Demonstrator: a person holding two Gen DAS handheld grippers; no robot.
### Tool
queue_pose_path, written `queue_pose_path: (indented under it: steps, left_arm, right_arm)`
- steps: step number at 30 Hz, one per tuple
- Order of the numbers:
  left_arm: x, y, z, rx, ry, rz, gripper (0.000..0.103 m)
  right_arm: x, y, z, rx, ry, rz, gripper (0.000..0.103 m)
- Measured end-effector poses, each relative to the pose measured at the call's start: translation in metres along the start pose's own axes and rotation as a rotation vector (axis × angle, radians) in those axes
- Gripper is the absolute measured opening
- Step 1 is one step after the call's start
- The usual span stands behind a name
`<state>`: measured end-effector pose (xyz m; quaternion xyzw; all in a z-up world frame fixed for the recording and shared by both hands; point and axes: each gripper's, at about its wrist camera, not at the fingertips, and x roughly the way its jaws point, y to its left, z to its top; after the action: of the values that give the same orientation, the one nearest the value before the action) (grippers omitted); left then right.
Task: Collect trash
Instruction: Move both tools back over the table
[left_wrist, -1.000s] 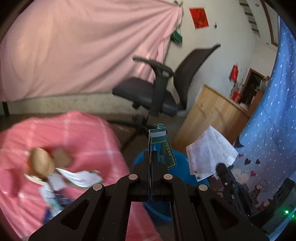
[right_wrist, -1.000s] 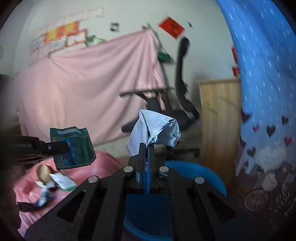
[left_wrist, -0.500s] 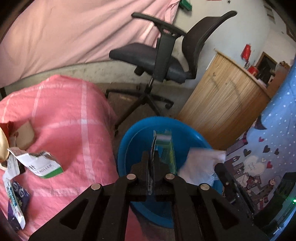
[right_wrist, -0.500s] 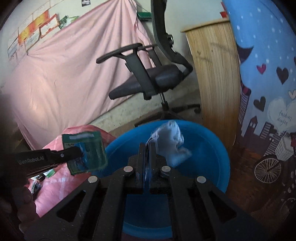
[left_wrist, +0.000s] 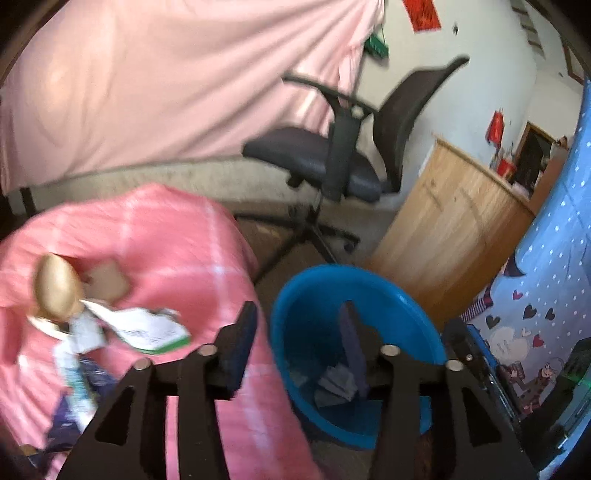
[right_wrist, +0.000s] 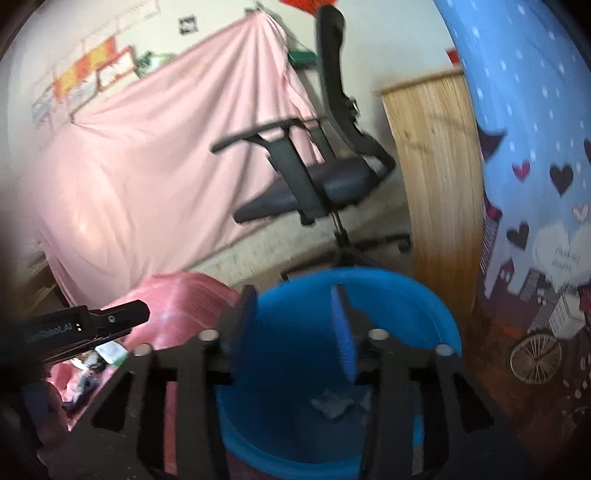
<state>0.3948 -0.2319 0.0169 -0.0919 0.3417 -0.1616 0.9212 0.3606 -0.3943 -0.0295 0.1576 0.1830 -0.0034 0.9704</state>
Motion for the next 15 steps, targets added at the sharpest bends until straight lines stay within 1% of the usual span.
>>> queue_pose_path:
  steps: [1, 2, 4, 5, 6, 7, 8, 9, 10, 12, 15]
  left_arm:
    - [-0.008, 0.003, -0.001, -0.003, -0.028, 0.008, 0.049]
    - [-0.017, 0.007, -0.002, -0.005, -0.055, 0.019, 0.052]
    - [-0.038, 0.016, -0.003, -0.007, -0.111, 0.046, 0.056]
    - [-0.049, 0.022, -0.004, -0.006, -0.137, 0.06, 0.06]
    - [-0.058, 0.026, -0.005, -0.006, -0.157, 0.074, 0.064]
    - [-0.068, 0.032, -0.008, -0.008, -0.185, 0.096, 0.077]
    - [-0.078, 0.037, -0.01, -0.013, -0.213, 0.114, 0.092]
    - [-0.091, 0.044, -0.014, -0.023, -0.259, 0.142, 0.097]
    - [-0.1, 0.049, -0.018, -0.029, -0.294, 0.161, 0.1]
    - [-0.118, 0.059, -0.028, -0.02, -0.345, 0.204, 0.1]
    - [-0.133, 0.072, -0.038, 0.002, -0.363, 0.265, 0.1]
  right_arm:
    - [-0.005, 0.006, 0.001, -0.012, -0.025, 0.02, 0.08]
    - [-0.008, 0.011, 0.002, -0.022, -0.041, 0.034, 0.082]
    - [-0.013, 0.021, 0.003, -0.04, -0.066, 0.058, 0.091]
    - [-0.018, 0.029, 0.003, -0.055, -0.088, 0.075, 0.094]
    - [-0.02, 0.034, 0.004, -0.062, -0.099, 0.084, 0.099]
    - [-0.023, 0.039, 0.004, -0.072, -0.116, 0.102, 0.103]
    - [-0.028, 0.048, 0.003, -0.086, -0.138, 0.125, 0.103]
    - [-0.031, 0.054, 0.003, -0.096, -0.155, 0.138, 0.103]
    - [-0.033, 0.059, 0.002, -0.104, -0.165, 0.146, 0.103]
    - [-0.038, 0.075, -0.002, -0.14, -0.193, 0.173, 0.103]
    - [-0.044, 0.095, -0.008, -0.186, -0.208, 0.208, 0.103]
